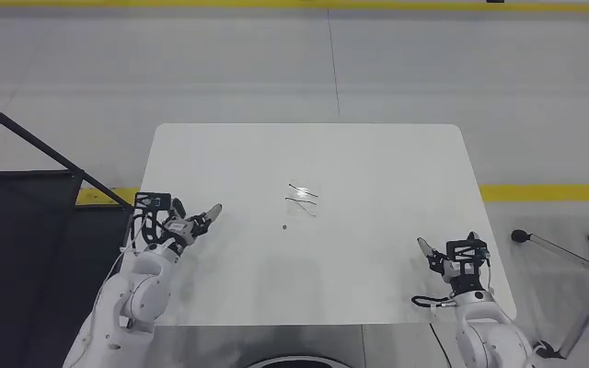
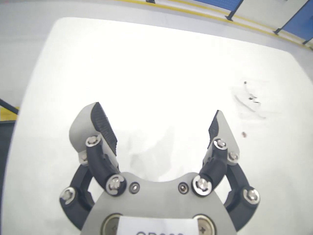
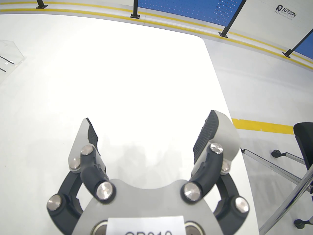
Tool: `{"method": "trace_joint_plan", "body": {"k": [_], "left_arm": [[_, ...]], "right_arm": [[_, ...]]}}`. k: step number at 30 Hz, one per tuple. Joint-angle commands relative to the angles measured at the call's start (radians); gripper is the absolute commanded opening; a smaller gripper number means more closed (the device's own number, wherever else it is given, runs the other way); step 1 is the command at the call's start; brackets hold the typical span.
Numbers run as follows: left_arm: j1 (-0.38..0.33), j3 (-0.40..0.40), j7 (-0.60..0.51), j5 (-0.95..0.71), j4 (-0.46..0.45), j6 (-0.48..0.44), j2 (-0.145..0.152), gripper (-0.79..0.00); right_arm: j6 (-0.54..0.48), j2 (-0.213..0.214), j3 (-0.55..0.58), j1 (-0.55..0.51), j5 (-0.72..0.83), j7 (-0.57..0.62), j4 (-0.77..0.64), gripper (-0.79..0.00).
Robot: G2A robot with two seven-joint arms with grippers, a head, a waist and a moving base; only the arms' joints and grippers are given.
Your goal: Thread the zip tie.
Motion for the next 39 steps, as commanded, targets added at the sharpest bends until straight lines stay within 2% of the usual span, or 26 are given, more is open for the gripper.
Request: {"method": "trace_joint_plan", "body": {"k": [1,5,18,23,25,32,35,39], "left_arm": [[-0.045,0.004,-0.08,-0.088,0.014,-0.031,0.0,0.0],[-0.097,0.0,-0.201,-0.186,0.034,-0.061,0.004,0.0],[-0.103,0.007,-0.222,-0.219,0.05,-0.068,0.003,0.0],[-0.218,0.042,-0.294,-0.41,0.149,0.068,-0.01,0.0],[-0.276,0.062,-0.336,-0.46,0.196,0.095,-0.013,0.0],[-0.436,0.176,-0.423,-0.559,0.309,0.119,-0.03,0.0],[-0.483,0.213,-0.424,-0.587,0.347,0.146,-0.038,0.0],[-0.483,0.213,-0.424,-0.587,0.347,0.146,-0.038,0.0]], "right_arm": [[0.0,0.0,0.0,0.0,0.0,0.0,0.0,0.0],[0.0,0.0,0.0,0.0,0.0,0.0,0.0,0.0],[0.0,0.0,0.0,0.0,0.0,0.0,0.0,0.0],[0.0,0.0,0.0,0.0,0.0,0.0,0.0,0.0],[0.0,0.0,0.0,0.0,0.0,0.0,0.0,0.0],[0.0,0.0,0.0,0.0,0.0,0.0,0.0,0.0],[0.0,0.0,0.0,0.0,0.0,0.0,0.0,0.0],[0.0,0.0,0.0,0.0,0.0,0.0,0.0,0.0]]}}
